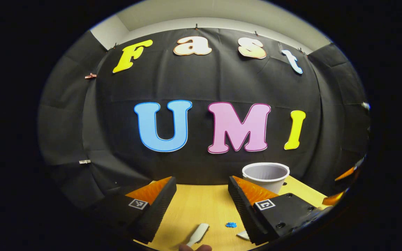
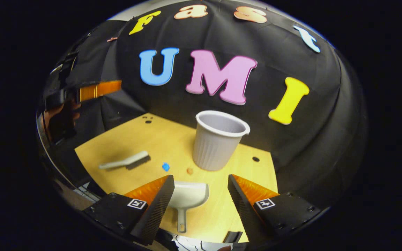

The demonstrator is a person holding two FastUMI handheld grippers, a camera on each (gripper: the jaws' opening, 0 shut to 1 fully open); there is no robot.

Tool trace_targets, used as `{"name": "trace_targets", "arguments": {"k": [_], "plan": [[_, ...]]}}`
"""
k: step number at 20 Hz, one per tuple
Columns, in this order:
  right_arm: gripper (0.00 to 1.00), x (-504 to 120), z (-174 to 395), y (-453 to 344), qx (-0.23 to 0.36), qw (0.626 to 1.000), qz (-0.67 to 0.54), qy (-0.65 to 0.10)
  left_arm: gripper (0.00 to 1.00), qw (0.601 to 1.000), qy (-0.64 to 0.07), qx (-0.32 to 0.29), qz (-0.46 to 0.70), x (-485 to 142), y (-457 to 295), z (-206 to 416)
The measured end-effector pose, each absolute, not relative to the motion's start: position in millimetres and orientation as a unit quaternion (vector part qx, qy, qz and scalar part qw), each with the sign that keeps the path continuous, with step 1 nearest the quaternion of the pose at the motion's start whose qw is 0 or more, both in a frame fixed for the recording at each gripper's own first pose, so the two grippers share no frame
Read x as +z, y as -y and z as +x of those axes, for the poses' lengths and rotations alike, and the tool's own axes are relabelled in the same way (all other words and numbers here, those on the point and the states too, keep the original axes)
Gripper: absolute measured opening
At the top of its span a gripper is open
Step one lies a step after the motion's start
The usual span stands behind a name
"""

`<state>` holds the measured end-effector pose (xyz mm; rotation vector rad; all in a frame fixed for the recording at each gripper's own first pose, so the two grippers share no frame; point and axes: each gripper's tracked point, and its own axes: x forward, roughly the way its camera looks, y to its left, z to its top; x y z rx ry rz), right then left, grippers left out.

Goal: Pick up the small broom and dustpan from the desktop, sweep the trash into the dustpan with the broom, and then empty the trash into the garbage bin.

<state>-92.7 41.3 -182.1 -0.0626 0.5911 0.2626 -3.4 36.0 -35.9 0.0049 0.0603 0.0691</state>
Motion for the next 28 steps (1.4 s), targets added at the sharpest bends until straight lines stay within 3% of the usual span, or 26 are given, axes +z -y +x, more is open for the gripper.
{"name": "trace_targets", "arguments": {"k": [9, 18, 20, 23, 28], "plan": [[0.95, -319, -131, -62, 0.149, 0.875, -0.011, -0.461, 0.96, 0.997, -0.038, 0.059, 0.01, -48, -56, -13], [0.93, -422, -116, -87, 0.149, 0.822, 0.0, -0.549, 0.96, 0.995, -0.054, 0.08, 0.019, -59, -72, -28], [0.9, -437, -113, -88, 0.148, 0.812, -0.004, -0.565, 0.95, 0.994, -0.058, 0.085, 0.021, -60, -74, -30], [0.69, -449, -114, -91, 0.145, 0.798, -0.002, -0.585, 0.96, 0.994, -0.06, 0.089, 0.024, -63, -78, -32], [0.67, -451, -105, -99, 0.14, 0.79, 0.011, -0.596, 0.95, 0.993, -0.069, 0.094, 0.023, -69, -81, -29]]}}
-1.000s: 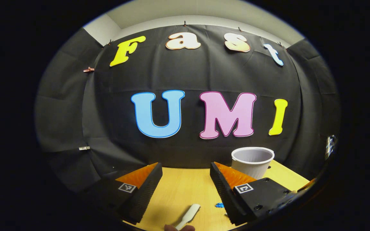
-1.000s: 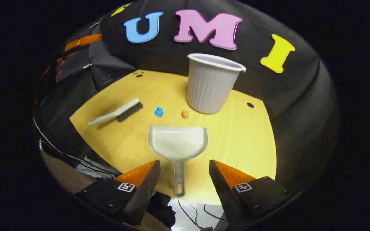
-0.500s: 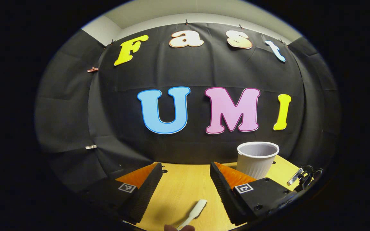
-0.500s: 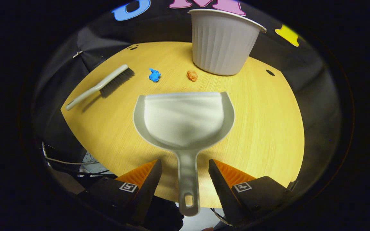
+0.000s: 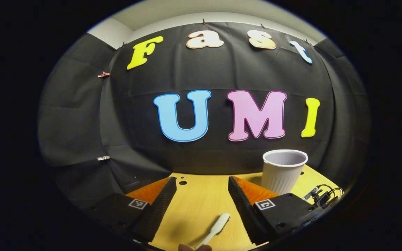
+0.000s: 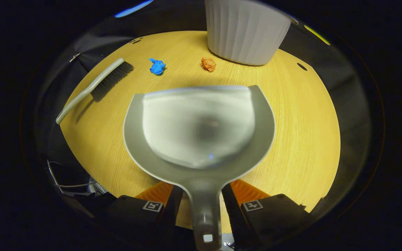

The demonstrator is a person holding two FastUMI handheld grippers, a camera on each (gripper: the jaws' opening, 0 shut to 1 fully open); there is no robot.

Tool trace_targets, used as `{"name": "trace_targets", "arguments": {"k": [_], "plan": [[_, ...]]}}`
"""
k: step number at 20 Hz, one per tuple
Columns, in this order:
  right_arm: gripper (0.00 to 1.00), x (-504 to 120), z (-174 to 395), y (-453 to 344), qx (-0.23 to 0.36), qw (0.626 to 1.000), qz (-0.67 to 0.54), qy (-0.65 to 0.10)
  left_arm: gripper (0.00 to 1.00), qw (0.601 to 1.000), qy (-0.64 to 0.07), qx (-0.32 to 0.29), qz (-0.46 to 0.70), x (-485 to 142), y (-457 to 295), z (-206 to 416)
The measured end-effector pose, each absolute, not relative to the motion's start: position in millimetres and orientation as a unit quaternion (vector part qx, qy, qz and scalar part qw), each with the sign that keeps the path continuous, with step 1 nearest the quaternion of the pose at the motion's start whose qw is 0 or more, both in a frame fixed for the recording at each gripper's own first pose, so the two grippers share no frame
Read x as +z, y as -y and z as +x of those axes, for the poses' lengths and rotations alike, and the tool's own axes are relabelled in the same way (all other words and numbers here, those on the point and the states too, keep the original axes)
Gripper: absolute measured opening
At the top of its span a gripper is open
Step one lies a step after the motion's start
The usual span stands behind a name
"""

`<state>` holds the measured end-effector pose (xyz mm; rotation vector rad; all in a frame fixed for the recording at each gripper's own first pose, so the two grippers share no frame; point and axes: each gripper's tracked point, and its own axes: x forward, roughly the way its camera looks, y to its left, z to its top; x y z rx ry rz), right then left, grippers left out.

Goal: Pick up the small broom and dustpan from the desktop, sweep the trash into the dustpan with the broom, and then empty the trash into the garbage bin.

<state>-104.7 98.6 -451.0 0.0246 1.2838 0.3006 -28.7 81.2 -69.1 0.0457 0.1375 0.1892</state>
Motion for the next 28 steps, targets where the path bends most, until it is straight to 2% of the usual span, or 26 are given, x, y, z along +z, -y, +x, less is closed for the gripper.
{"name": "trace_targets", "arguments": {"k": [1, 2, 3, 4, 5, 10, 11, 12, 13, 14, 16, 18, 22, 28], "plan": [[0.6, -450, -106, -98, 0.137, 0.788, 0.009, -0.6, 0.96, 0.993, -0.072, 0.094, 0.022, -72, -82, -28], [0.57, -452, -106, -99, 0.14, 0.784, 0.011, -0.605, 0.95, 0.993, -0.075, 0.093, 0.022, -74, -82, -27], [0.39, -452, -106, -99, 0.141, 0.784, 0.009, -0.604, 0.95, 0.992, -0.08, 0.095, 0.022, -76, -83, -26], [0.34, -452, -105, -99, 0.142, 0.786, 0.007, -0.602, 0.95, 0.992, -0.084, 0.095, 0.022, -80, -85, -24], [0.39, -452, -104, -99, 0.145, 0.79, 0.005, -0.596, 0.95, 0.991, -0.089, 0.094, 0.021, -84, -85, -24], [0.37, -448, -103, -100, 0.153, 0.798, 0.019, -0.583, 0.95, 0.989, -0.121, 0.077, 0.032, -109, -91, -20], [0.31, -446, -104, -98, 0.152, 0.801, 0.018, -0.579, 0.95, 0.988, -0.136, 0.068, 0.036, -120, -90, -20], [0.37, -441, -102, -96, 0.153, 0.806, 0.017, -0.571, 0.95, 0.986, -0.149, 0.062, 0.041, -128, -91, -20], [0.31, -432, -103, -93, 0.156, 0.813, 0.012, -0.561, 0.95, 0.984, -0.163, 0.053, 0.046, -139, -91, -19], [0.37, -421, -103, -89, 0.162, 0.819, 0.002, -0.551, 0.95, 0.982, -0.18, 0.041, 0.05, -149, -90, -19], [0.36, -405, -106, -82, 0.174, 0.825, -0.02, -0.538, 0.94, 0.973, -0.226, 0.006, 0.053, -179, -84, -20], [0.37, -393, -111, -77, 0.182, 0.827, -0.03, -0.53, 0.94, 0.955, -0.289, -0.033, 0.053, -213, -75, -21], [0.36, -380, -123, -68, 0.178, 0.828, -0.03, -0.531, 0.93, 0.909, -0.409, -0.058, 0.058, -281, -78, -25], [0.37, -379, -140, -53, 0.156, 0.825, -0.031, -0.543, 0.85, 0.845, -0.525, -0.094, 0.039, -361, -68, -35]]}}
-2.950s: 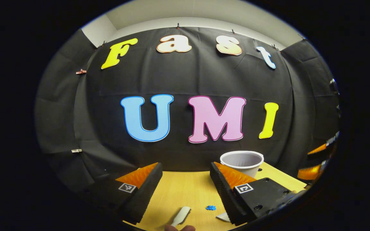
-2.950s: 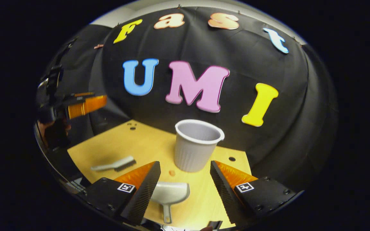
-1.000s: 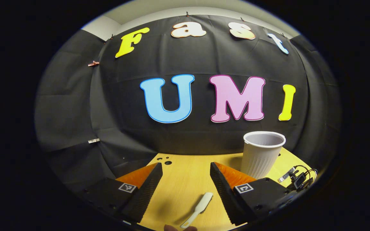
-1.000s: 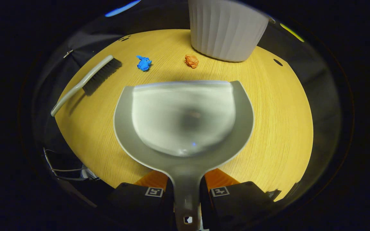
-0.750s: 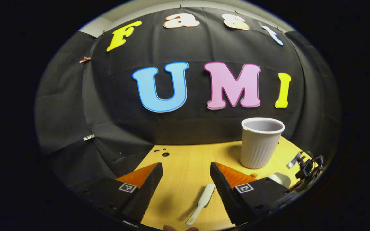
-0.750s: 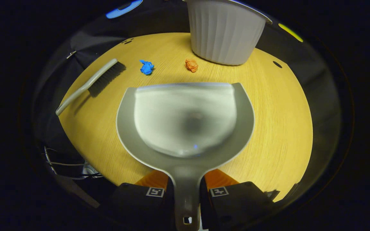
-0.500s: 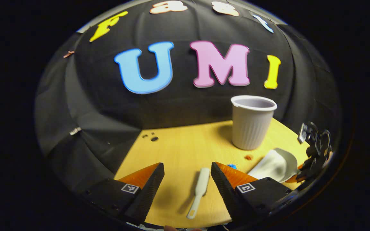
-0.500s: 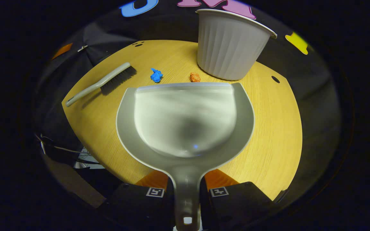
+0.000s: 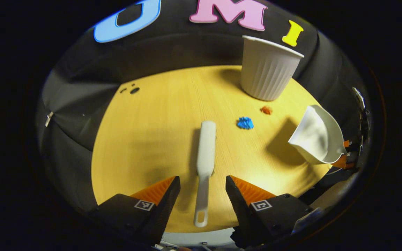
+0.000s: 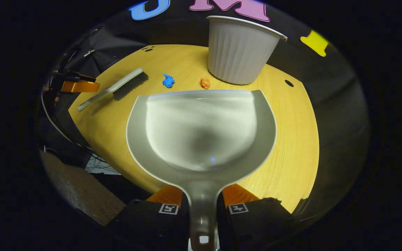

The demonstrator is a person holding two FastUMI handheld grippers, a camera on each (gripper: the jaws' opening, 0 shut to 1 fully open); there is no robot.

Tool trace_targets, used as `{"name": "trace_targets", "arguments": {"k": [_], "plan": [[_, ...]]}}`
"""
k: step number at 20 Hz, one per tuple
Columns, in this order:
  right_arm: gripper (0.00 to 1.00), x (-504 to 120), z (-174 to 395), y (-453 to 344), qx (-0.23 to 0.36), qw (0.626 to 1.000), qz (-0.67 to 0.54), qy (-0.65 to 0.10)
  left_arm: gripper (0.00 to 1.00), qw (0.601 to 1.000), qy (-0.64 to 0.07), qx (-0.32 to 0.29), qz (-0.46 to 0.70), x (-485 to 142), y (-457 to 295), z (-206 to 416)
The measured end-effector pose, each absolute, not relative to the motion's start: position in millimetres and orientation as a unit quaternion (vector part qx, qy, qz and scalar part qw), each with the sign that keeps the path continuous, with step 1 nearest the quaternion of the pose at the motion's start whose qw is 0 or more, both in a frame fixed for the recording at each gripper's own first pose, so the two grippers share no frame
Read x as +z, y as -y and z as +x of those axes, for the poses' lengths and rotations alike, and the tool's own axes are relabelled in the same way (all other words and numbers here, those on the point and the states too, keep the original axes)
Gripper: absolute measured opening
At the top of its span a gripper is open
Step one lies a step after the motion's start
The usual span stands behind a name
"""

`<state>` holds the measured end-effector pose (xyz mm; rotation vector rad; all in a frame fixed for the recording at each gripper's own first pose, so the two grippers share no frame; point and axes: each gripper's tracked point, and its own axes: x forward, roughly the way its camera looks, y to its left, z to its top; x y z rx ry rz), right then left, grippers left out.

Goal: Pick up the small broom and dustpan from the desktop, sweep the trash into the dustpan with the broom, and then empty the trash into the garbage bin.

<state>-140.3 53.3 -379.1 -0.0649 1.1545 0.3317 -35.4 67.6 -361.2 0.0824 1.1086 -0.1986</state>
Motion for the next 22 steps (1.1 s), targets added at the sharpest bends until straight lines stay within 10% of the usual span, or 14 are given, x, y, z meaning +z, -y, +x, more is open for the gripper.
{"name": "trace_targets", "arguments": {"k": [11, 22], "plan": [[0.36, -380, -153, -50, 0.136, 0.817, -0.02, -0.56, 0.61, 0.794, -0.594, -0.096, 0.087, -441, -70, -33], [0.36, -371, -136, -48, 0.243, 0.762, -0.122, -0.588, 0.27, 0.809, -0.561, -0.105, 0.145, -432, -61, 4]]}}
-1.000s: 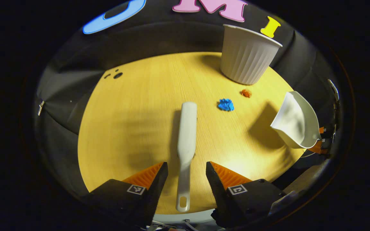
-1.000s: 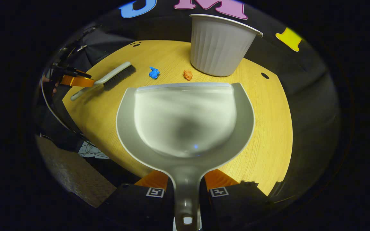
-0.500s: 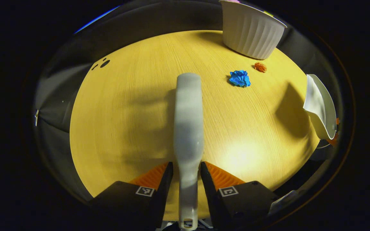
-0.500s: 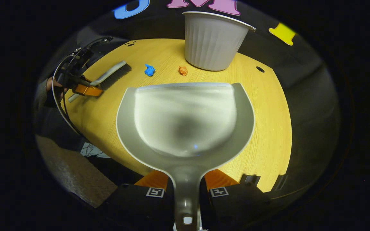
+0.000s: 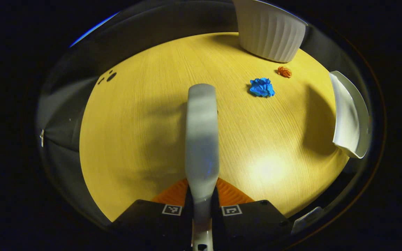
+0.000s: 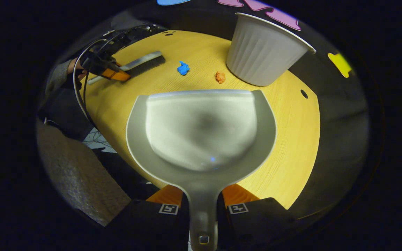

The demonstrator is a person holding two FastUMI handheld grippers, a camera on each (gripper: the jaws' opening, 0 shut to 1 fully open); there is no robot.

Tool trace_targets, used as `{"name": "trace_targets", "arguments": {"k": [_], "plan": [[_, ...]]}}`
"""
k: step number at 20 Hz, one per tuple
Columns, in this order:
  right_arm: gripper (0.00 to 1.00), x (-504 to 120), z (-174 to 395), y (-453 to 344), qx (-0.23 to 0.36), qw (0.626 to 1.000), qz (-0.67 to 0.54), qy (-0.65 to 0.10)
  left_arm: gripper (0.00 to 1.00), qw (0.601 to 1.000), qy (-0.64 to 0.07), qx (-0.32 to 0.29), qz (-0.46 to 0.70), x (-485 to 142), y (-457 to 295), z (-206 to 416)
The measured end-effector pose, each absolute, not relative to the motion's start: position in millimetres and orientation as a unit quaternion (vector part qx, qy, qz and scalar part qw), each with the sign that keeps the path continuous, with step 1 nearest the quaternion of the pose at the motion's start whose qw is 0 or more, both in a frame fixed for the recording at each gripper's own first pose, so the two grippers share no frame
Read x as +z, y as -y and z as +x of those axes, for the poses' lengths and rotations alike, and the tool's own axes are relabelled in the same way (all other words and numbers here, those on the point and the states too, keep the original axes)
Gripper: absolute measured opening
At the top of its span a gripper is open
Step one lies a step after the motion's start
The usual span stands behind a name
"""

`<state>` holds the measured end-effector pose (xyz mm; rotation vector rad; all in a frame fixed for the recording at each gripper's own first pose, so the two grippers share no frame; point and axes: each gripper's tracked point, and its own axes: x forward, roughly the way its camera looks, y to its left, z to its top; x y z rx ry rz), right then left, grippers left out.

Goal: Pick up the small broom and dustpan from the desktop, sweep the trash into the dustpan with the broom, and then empty the trash into the garbage bin.

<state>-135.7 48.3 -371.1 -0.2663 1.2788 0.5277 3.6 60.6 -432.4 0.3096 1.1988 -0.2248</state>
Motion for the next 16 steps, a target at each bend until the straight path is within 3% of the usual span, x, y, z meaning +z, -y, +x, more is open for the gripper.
{"name": "trace_targets", "arguments": {"k": [5, 7, 9, 11, 12, 13, 16], "plan": [[0.36, -388, -128, -37, 0.256, 0.723, -0.151, -0.624, 0.26, 0.828, -0.522, -0.123, 0.167, -413, -28, 59], [0.41, -395, -121, -36, 0.259, 0.718, -0.15, -0.628, 0.26, 0.827, -0.516, -0.126, 0.183, -416, -20, 77], [0.31, -398, -118, -36, 0.26, 0.716, -0.141, -0.633, 0.26, 0.822, -0.517, -0.132, 0.2, -422, -13, 89], [0.36, -400, -114, -38, 0.262, 0.715, -0.133, -0.635, 0.26, 0.815, -0.519, -0.14, 0.216, -429, -7, 97], [0.31, -402, -113, -37, 0.263, 0.713, -0.133, -0.636, 0.24, 0.811, -0.523, -0.144, 0.218, -434, -2, 98], [0.36, -404, -112, -37, 0.266, 0.712, -0.134, -0.636, 0.26, 0.808, -0.527, -0.149, 0.219, -439, 3, 99], [0.36, -408, -110, -35, 0.273, 0.707, -0.135, -0.638, 0.26, 0.798, -0.529, -0.174, 0.229, -443, 25, 99]]}}
